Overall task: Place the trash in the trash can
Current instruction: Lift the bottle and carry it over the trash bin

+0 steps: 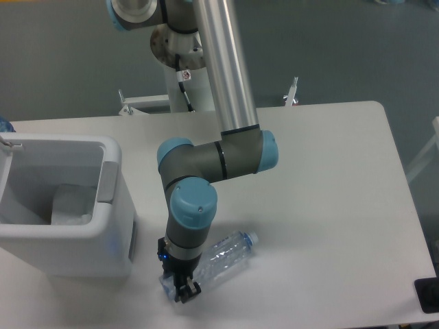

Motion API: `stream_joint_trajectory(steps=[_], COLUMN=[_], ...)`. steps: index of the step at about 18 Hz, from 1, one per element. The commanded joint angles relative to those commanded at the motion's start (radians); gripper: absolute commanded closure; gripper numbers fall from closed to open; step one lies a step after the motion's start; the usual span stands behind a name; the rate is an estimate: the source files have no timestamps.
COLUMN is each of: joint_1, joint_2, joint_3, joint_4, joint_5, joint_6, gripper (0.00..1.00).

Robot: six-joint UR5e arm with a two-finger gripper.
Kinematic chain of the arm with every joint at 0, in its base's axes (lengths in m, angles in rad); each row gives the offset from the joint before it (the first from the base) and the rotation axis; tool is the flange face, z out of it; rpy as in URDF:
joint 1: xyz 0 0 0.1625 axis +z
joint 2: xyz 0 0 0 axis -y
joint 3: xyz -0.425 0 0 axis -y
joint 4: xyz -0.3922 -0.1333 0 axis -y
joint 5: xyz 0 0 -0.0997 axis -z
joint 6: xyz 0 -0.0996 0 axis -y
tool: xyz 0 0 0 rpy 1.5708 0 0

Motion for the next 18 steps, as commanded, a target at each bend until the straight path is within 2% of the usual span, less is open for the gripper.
stream_joint_trajectory(steps=[4,9,14,18], joint_1=[0.023,0.074,0.094,0.095], joint_2=[-0.003,0.023,0.066,0.12], joint_3=[0.101,0.209,0.27,0.275], joint_4=[0.0,0.008,0.008,0.008], joint_5=[-0.052,-0.245,-0.388,-0.538], joint_6=[-0.045,-0.212,-0.449,-0.612], gripper=[0.57,0.57,0.57,0.56])
